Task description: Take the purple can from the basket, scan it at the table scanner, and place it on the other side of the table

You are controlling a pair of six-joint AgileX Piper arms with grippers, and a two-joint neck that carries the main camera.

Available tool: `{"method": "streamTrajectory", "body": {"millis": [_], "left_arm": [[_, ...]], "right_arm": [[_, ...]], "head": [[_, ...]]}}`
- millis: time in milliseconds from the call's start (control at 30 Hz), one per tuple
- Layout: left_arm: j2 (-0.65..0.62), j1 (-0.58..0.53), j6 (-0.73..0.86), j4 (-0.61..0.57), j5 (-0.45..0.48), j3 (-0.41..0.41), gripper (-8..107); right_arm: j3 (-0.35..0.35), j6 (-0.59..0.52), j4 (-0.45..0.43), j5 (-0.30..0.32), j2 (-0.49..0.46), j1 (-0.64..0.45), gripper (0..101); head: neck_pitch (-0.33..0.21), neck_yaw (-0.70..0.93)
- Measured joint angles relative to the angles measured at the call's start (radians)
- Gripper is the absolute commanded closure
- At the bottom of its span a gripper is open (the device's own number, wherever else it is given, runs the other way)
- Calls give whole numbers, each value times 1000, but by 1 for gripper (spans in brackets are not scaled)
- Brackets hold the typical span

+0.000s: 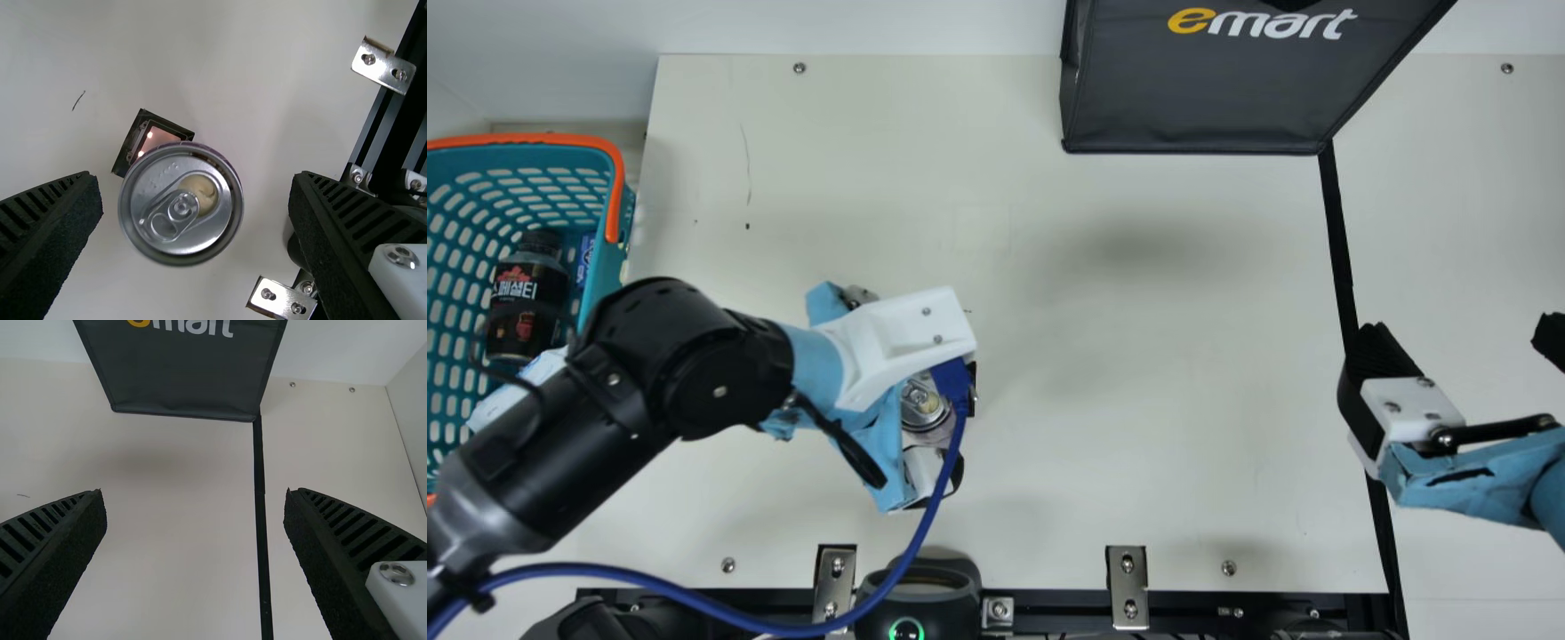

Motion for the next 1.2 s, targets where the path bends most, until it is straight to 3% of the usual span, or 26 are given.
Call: {"method": "streamTrajectory", "body": {"millis": [300, 633, 900, 1200], "left_arm": [[-142, 50, -214, 24, -11, 63, 9], [-255, 33, -392, 63, -18, 115, 9], [-286, 12, -399, 77, -29, 137, 9], [-292, 20, -299, 41, -91, 188, 9]], "right_arm": [[0, 0, 0, 0, 0, 0, 6], [0, 0, 0, 0, 0, 0, 6], [0, 0, 0, 0, 0, 0, 6], [0, 0, -1, 0, 0, 0, 6]], "head": [[-2, 2], [0, 2], [0, 2], [0, 2]]}}
